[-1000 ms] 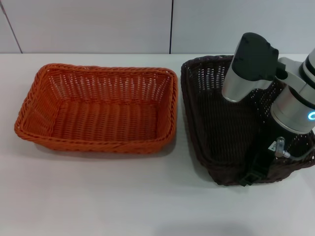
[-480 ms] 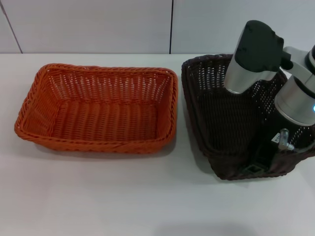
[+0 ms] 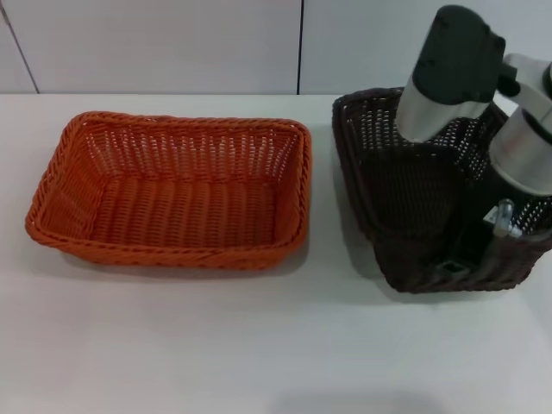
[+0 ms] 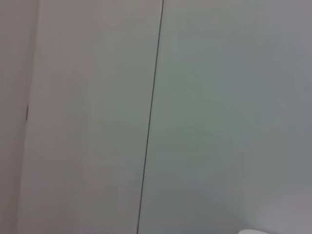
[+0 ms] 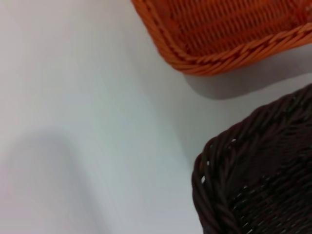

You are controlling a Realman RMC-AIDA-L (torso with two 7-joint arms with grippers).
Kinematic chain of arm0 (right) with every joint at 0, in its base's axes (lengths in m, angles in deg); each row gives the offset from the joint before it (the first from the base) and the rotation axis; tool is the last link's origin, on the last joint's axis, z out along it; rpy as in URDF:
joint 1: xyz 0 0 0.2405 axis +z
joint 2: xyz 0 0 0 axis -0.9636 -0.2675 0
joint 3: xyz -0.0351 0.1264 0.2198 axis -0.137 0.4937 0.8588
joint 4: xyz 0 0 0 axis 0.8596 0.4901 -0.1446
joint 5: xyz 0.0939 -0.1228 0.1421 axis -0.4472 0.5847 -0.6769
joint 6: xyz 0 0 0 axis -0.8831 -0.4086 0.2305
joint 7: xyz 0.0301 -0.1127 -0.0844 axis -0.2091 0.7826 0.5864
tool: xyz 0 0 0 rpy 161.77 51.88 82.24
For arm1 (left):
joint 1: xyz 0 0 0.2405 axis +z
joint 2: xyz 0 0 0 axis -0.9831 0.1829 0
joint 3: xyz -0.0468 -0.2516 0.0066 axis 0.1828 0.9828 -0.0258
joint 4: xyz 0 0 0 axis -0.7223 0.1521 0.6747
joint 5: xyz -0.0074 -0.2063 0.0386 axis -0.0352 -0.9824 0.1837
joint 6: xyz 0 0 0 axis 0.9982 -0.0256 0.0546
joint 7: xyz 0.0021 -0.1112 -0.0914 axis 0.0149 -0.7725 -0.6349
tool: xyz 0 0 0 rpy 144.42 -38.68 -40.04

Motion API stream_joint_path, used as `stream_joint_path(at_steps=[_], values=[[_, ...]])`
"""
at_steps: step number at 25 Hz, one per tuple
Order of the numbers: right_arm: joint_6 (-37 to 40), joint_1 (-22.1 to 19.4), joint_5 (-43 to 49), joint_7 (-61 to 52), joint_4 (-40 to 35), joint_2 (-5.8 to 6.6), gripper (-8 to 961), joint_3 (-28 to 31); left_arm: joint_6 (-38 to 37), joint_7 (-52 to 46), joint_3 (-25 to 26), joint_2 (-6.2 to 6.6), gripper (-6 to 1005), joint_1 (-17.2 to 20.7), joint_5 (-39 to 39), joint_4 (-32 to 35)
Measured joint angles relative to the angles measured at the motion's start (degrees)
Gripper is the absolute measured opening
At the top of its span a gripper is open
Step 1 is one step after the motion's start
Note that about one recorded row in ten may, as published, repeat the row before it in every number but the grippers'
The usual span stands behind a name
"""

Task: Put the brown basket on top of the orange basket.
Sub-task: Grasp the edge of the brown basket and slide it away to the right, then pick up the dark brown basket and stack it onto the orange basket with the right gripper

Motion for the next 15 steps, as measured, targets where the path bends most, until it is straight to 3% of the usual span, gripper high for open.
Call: stream_joint_path(at_steps=[15], values=[[3.73,2.16,3.66,-2.78,-13.81,-0.26,141,-0.63,0.0,-0.2,-0.42,-0.04,790,-0.04,0.28,0.05]])
